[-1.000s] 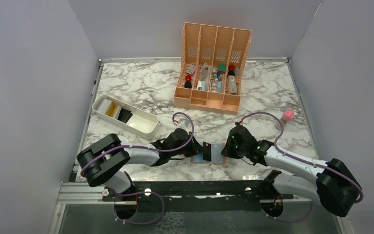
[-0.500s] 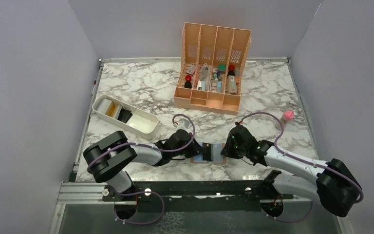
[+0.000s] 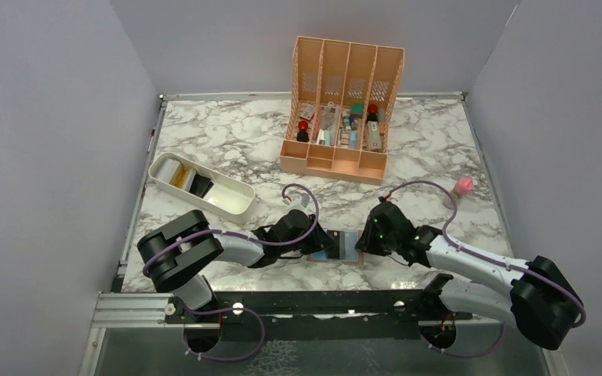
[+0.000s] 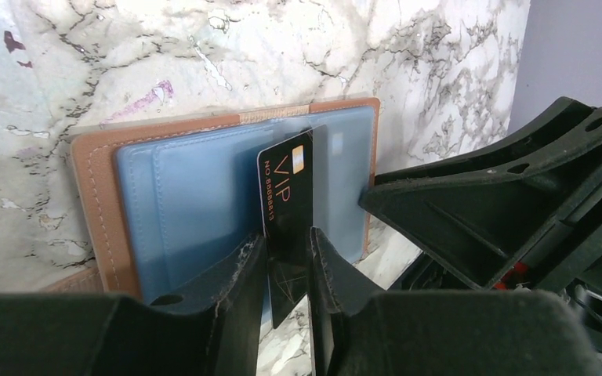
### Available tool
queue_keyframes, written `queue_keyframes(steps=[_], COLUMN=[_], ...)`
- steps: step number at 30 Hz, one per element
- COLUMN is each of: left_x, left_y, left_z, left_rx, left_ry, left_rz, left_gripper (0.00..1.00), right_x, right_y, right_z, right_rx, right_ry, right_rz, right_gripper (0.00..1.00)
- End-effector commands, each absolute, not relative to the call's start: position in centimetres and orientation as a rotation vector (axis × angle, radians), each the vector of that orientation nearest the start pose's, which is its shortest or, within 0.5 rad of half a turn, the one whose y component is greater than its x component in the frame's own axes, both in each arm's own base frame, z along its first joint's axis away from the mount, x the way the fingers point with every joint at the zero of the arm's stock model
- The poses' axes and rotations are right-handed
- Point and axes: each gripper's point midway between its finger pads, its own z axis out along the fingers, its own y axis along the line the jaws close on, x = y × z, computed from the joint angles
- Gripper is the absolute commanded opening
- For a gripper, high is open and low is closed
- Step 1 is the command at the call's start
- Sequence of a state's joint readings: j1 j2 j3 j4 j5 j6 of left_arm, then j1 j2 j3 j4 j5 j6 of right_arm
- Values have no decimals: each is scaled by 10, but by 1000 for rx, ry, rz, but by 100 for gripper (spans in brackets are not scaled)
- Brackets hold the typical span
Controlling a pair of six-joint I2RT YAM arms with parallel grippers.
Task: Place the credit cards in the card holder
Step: Insert the credit card into the card holder.
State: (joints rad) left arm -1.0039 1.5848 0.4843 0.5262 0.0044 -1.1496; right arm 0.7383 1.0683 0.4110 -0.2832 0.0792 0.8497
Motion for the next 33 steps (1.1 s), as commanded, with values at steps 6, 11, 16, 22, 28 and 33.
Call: queue_keyframes(steps=[6, 11, 16, 22, 28, 33], left_x=[188, 186, 182, 177, 181, 183], left_y=[-347, -355, -366, -369, -366, -373], left_z=[48, 45, 43, 36, 47, 56], left_rx=[-155, -134, -86, -59, 5, 53], left_ry=[2351, 2371, 2379, 2406, 2371, 2348], left_rz=[-1103, -1108, -1113, -1105, -1067, -1088], left_gripper=[29, 29, 25, 25, 29, 34], right_x=[164, 162, 160, 163, 167, 168], right_y=[188, 188, 191, 195, 195, 193], right_z=[35, 30, 23, 25, 25, 24], right_rx=[190, 187, 185, 191, 174, 163], right_ry=[2581, 2592, 2607, 2582, 2572, 2567], right_rz=[637, 641, 660, 691, 676, 655], right_gripper=[30, 29, 28, 27, 26, 26])
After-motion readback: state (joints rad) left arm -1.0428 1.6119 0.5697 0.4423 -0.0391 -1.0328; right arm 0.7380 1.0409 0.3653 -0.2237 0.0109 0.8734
